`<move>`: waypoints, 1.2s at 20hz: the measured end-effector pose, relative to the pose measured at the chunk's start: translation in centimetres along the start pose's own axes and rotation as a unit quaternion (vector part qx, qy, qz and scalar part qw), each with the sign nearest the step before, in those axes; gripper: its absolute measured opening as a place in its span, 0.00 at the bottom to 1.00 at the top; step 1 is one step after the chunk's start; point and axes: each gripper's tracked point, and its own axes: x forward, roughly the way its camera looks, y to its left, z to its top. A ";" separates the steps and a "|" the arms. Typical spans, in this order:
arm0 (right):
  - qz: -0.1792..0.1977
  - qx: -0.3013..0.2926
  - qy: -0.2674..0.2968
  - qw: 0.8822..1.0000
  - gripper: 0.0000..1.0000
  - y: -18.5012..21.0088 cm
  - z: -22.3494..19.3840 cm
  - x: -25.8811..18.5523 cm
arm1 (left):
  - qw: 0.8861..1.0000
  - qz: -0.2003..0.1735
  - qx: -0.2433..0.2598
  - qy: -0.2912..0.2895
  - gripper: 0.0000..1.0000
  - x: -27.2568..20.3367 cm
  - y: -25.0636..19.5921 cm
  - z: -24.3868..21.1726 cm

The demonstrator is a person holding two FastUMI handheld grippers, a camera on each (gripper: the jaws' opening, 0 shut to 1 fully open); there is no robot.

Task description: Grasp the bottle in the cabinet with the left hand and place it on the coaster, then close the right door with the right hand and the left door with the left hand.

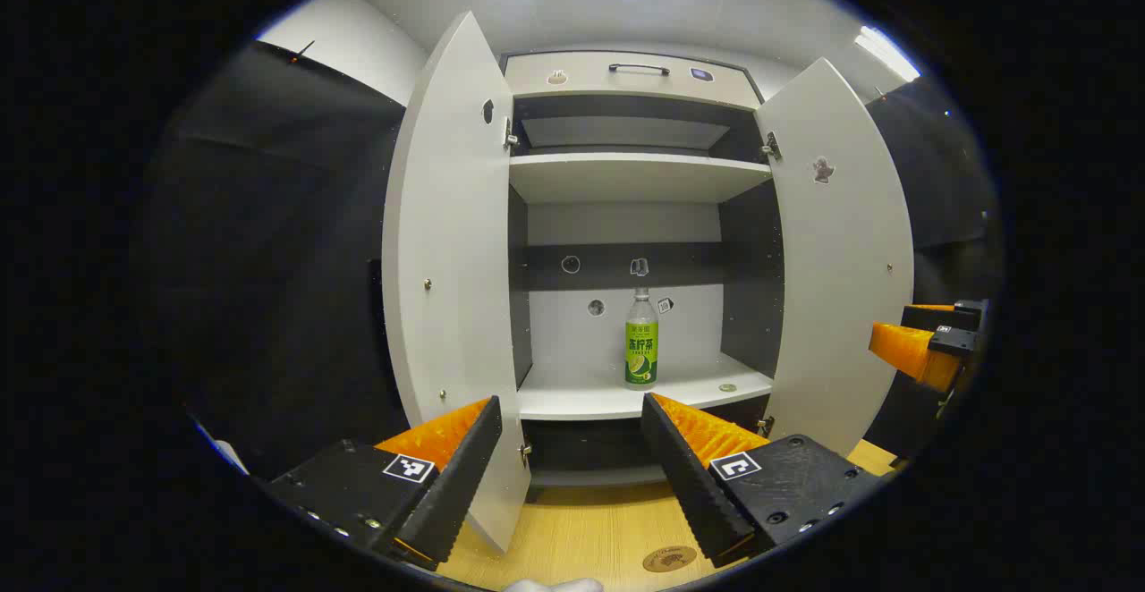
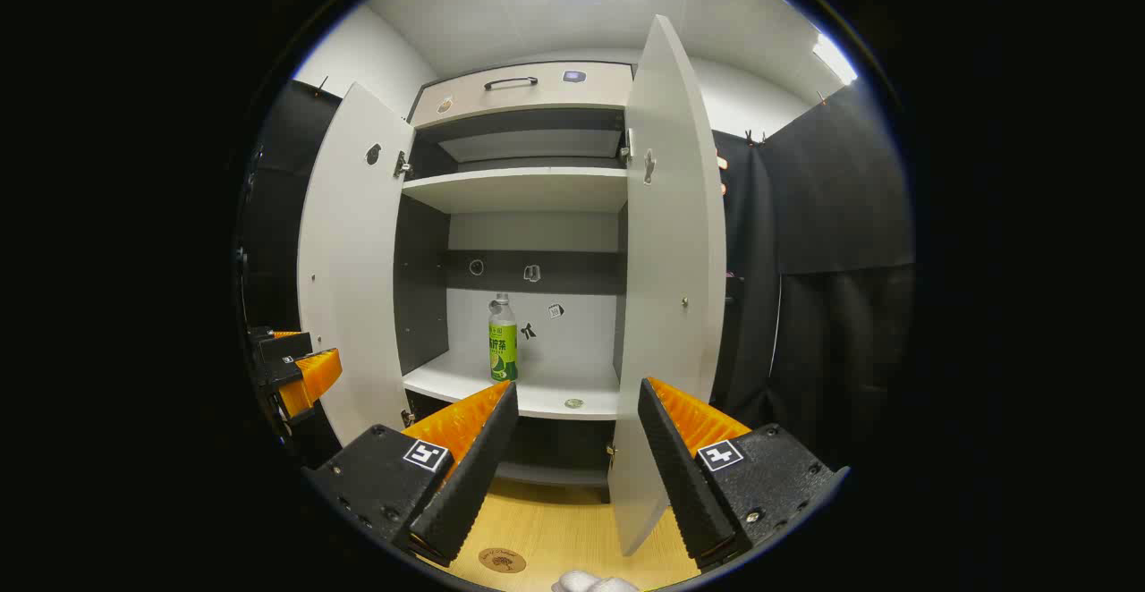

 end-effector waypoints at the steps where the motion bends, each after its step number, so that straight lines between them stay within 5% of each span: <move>1: -0.001 0.000 0.000 1.000 0.83 0.1 0.0 0.2 | 1.000 0.000 0.000 -0.001 0.96 0.0 0.1 0.1; 24: 0.008 -0.008 0.007 1.000 0.83 0.6 -0.1 0.9 | 1.000 -0.007 -0.001 0.001 0.96 2.4 -0.5 0.0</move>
